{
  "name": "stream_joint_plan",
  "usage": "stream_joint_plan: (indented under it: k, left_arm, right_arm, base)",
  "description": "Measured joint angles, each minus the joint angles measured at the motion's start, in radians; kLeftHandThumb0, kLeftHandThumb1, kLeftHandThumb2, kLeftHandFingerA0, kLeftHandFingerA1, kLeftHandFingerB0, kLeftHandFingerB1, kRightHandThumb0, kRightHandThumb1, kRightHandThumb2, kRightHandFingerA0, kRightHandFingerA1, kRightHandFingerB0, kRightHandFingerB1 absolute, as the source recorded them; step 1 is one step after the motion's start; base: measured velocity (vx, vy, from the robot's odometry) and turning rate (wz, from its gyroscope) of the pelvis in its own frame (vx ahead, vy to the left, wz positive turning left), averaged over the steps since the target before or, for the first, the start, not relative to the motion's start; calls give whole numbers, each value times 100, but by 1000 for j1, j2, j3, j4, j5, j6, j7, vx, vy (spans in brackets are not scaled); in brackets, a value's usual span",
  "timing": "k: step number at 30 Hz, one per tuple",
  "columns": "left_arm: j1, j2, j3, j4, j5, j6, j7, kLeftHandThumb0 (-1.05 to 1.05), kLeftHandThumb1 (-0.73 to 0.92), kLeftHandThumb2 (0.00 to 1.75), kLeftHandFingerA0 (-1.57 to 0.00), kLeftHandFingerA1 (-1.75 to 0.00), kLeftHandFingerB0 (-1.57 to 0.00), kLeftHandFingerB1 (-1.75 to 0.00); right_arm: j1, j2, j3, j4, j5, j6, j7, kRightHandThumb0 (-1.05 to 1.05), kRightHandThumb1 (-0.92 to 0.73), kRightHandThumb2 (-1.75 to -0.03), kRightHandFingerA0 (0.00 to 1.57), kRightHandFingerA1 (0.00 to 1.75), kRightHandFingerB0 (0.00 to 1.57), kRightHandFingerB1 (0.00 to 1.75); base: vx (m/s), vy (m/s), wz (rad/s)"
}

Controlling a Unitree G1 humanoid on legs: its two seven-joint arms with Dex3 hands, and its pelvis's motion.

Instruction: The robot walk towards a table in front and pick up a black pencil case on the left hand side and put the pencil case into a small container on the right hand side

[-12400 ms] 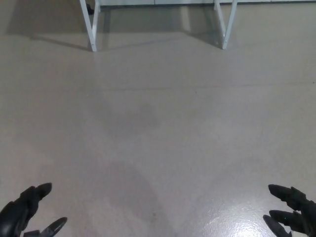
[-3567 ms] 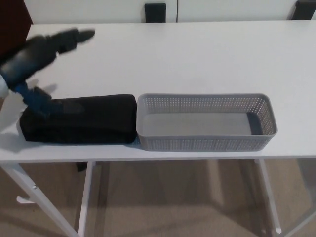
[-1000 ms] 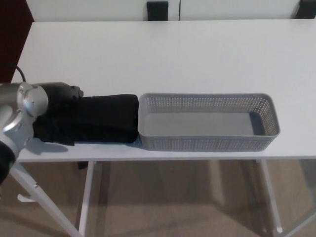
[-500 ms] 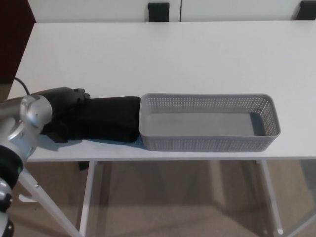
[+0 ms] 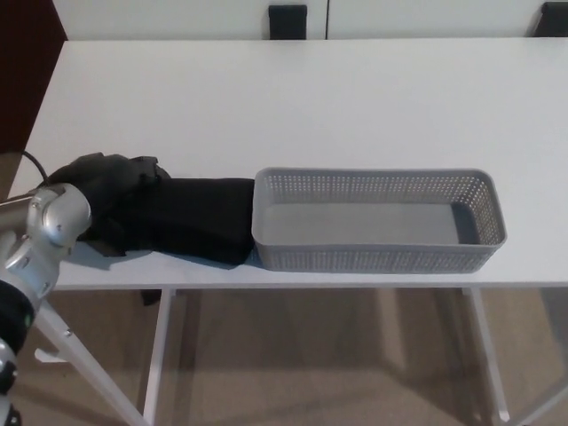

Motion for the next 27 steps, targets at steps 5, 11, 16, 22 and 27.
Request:
stream_joint_plan:
  k: [5,11,16,22,27]
  left_arm:
    - [8,32,9,-15,-8,-24,-11,-14,82,65,-97,-117,-78,-73]
    - [35,108,75,-13,-39,-79,-26,-12,85,66,-104,-124,-79,-80]
    - [60,151,172,18,-92,-107,-47,-10,85,66,-101,-132,-78,-79]
    - [68,146,304,28,-175,-101,-79,-11,84,71,-100,-142,-78,-81]
    - [64,100,393,22,-251,-83,-108,-16,81,72,-101,-142,-82,-92]
  right_arm:
    - [-13,-2,0,-18,-3,16,5,-53,-63,-59,43,39,32,35]
    - [-16,-12,-1,-25,-6,31,9,-53,-63,-59,43,40,31,35]
    - [-13,-19,-1,-27,-6,33,13,-52,-63,-59,44,39,31,34]
    - [-14,-19,-1,-21,-6,33,14,-53,-63,-58,44,39,31,35]
    - [-16,-19,-1,-15,-6,34,15,-53,-62,-59,46,40,32,35]
  base:
    - [0,0,0]
    - [0,0,0]
    - [0,0,0]
    - [0,0,0]
    - [0,0,0]
